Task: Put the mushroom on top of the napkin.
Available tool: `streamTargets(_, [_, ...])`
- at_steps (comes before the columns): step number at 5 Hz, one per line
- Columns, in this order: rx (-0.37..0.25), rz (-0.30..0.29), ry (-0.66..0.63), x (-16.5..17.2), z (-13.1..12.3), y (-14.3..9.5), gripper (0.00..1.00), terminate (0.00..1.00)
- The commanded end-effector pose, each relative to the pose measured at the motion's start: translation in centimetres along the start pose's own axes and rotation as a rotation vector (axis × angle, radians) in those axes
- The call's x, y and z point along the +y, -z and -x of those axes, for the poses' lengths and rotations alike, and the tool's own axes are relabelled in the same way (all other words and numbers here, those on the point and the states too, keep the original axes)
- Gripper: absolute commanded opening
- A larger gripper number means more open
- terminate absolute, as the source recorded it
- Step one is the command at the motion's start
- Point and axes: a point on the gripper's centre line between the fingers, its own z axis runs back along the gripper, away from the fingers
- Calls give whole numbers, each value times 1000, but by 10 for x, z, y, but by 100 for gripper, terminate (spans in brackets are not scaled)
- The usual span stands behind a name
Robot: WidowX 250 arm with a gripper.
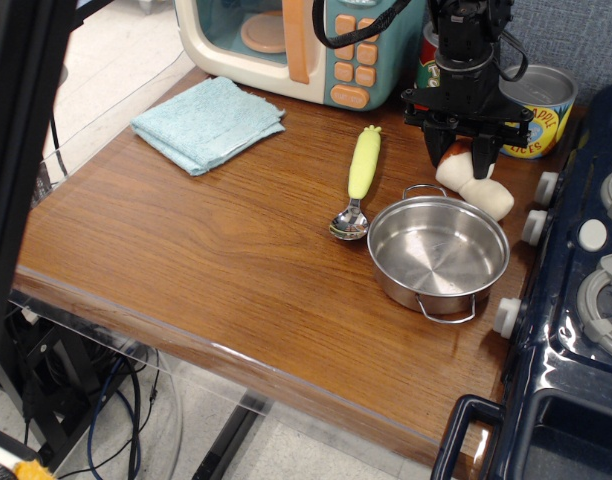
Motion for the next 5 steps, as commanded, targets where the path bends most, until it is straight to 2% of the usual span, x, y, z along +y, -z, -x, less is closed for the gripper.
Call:
streamTargets(1, [-170,-11,8,-8,-33,-63,0,0])
streamTargets(2, [-177,-15,11,-2,-31,-85,0,0])
streamTargets(3, [-235,-46,-5,22,-16,-121,0,0])
streamTargets(4, [-243,-99,-35,48,2,-146,0,0])
streamTargets(5, [-261,-126,-151,84,15,-159,0,0])
